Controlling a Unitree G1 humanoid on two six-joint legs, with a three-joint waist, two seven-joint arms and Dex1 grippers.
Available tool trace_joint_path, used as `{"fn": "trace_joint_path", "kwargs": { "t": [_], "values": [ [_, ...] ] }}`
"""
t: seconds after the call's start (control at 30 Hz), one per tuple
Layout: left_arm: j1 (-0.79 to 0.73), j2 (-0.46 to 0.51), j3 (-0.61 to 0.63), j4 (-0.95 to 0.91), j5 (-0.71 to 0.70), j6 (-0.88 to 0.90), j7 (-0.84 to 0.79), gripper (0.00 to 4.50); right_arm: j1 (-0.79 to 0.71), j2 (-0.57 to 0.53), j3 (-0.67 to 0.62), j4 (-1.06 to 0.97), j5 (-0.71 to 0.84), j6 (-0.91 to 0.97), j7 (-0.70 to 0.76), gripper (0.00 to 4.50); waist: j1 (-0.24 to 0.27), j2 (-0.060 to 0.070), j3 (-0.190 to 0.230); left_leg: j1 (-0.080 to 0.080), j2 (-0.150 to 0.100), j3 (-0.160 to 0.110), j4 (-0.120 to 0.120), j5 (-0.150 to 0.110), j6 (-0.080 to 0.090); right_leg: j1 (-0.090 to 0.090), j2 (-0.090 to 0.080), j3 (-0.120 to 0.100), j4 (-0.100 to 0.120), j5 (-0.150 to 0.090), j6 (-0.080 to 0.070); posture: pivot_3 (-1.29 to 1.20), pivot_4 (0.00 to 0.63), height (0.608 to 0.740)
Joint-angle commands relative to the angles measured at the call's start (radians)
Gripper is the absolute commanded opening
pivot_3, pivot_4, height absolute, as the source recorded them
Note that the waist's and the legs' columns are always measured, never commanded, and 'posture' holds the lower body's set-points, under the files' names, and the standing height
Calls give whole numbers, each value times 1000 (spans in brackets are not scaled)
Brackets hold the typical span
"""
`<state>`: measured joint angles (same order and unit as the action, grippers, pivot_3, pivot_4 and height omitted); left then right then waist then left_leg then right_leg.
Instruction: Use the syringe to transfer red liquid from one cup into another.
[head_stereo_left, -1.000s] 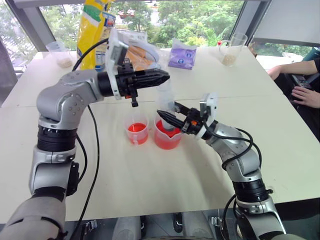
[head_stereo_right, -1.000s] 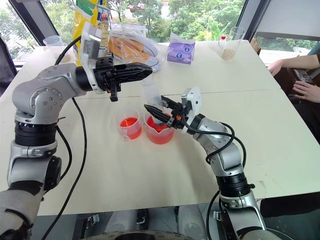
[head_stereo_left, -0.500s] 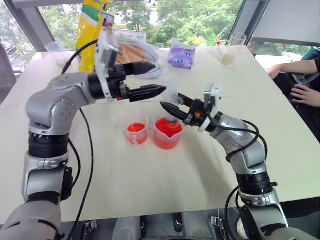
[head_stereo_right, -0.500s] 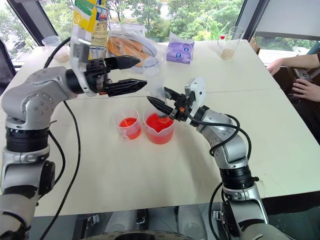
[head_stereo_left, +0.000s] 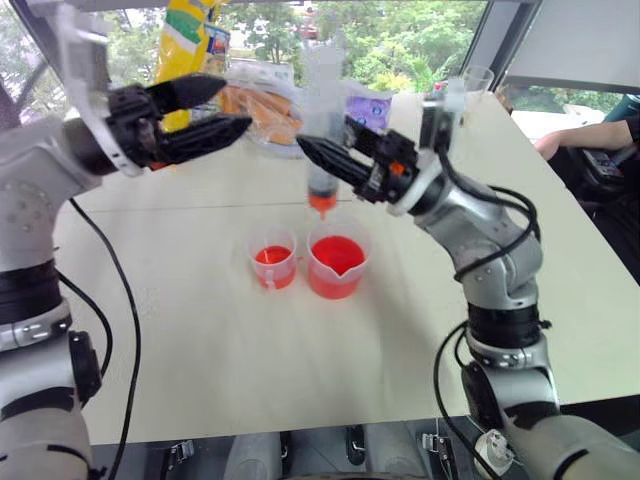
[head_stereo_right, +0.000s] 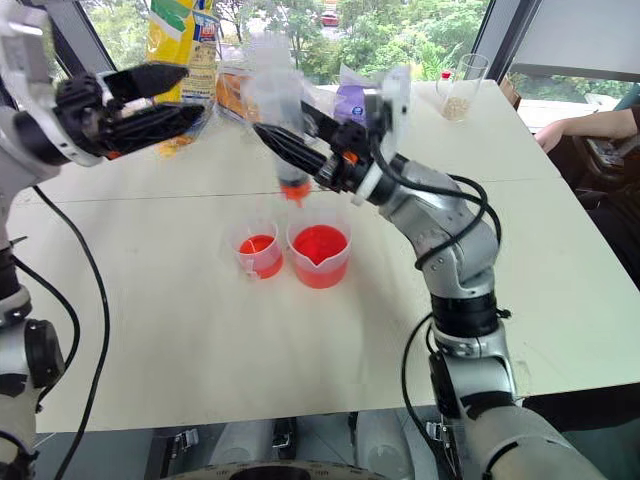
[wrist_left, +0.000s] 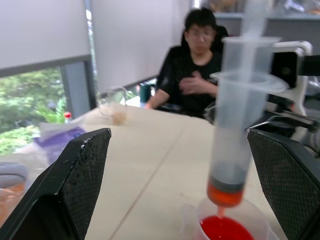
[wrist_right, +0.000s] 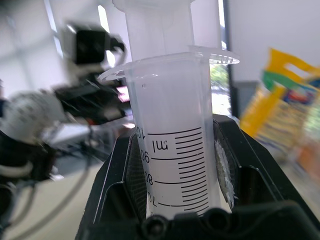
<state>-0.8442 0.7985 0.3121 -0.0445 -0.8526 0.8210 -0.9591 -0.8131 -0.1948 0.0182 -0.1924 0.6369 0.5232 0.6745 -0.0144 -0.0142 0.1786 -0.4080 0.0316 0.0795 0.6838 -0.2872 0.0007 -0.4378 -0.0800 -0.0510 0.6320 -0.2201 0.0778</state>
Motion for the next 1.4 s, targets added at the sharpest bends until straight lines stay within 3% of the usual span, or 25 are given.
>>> {"fn": "trace_joint_path", "kwargs": {
  "t": [0.03,0.33,0.8,0.9,1.13,1.4],
  "values": [
    [-38,38,57,-23,-45,13,12,4473,-49,71,48,91,-29,-75,36,1470,-2,0,0,0,0,0,0,0,0,0,0,0,0,0,0,0,150,740],
    [-10,58,72,-108,-119,57,38,4473,21,150,160,315,-190,-298,145,1470,-2,-1,0,0,0,0,0,0,0,0,-1,0,0,0,0,0,150,740],
    [-4,-7,-49,-95,-38,8,73,4473,57,157,169,307,-230,-310,165,1470,-4,-1,0,0,0,0,0,1,-1,0,0,0,0,0,0,0,150,740],
    [5,-4,-57,-91,-28,6,64,3581,58,158,169,306,-232,-310,164,1470,-5,-1,0,0,0,0,0,1,-1,0,0,0,0,0,0,0,150,740],
    [26,-7,-62,-105,-19,3,51,74,59,159,168,302,-235,-309,165,1470,-3,-1,0,0,0,0,0,1,-1,0,0,0,0,0,0,0,150,740],
    [79,5,-90,-146,0,-9,26,74,21,164,142,305,-224,-294,154,1470,-3,-1,0,0,0,0,0,1,-1,0,0,0,0,0,0,0,150,740]
  ]
}}
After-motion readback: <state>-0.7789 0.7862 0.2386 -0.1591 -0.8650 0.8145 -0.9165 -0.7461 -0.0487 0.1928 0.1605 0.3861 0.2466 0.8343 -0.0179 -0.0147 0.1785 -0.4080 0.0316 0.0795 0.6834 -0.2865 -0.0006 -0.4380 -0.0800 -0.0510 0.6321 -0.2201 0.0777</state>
